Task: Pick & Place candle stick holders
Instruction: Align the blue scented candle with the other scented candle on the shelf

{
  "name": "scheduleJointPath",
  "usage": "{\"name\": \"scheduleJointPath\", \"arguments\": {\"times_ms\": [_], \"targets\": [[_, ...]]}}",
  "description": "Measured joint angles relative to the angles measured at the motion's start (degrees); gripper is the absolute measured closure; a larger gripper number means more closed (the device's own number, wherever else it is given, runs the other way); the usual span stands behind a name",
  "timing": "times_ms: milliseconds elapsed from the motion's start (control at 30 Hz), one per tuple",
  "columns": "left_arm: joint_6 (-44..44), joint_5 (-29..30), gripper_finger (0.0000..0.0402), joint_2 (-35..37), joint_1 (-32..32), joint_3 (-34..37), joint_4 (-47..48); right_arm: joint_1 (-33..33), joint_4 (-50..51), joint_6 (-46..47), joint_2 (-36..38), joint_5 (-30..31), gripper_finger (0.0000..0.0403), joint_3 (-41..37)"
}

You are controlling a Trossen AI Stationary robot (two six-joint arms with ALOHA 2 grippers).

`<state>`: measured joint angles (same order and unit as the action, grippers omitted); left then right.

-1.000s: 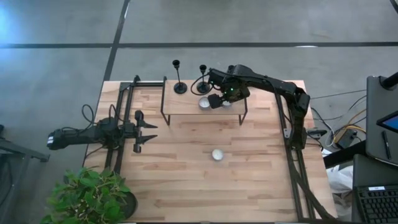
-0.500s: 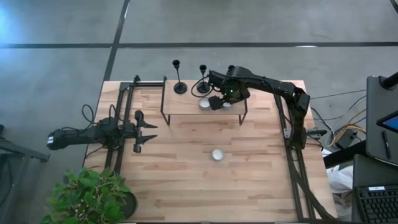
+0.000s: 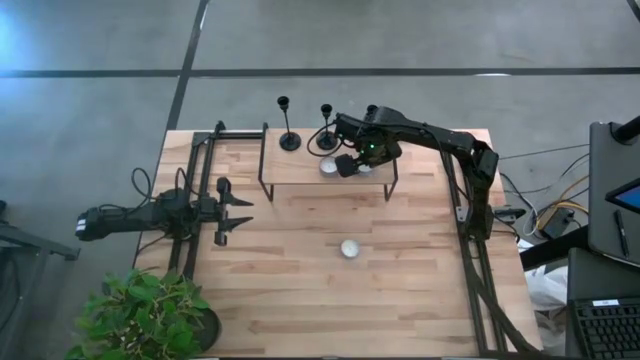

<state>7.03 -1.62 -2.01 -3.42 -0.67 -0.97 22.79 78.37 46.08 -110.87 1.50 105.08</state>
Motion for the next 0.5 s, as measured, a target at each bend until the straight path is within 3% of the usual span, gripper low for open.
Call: {"name": "scheduleJointPath", "arguments": {"times_ms": [200,500], "targets": [[0.0,0.0,0.0220,0.0,0.0,0.0,0.0,0.0,0.0,-0.8,0.0,-0.1,0.0088,0.0],[0.0,0.0,0.0220,0.0,0.0,0.0,0.0,0.0,-0.1,-1.7,0.0,-0.4,0.0050,0.0]]}}
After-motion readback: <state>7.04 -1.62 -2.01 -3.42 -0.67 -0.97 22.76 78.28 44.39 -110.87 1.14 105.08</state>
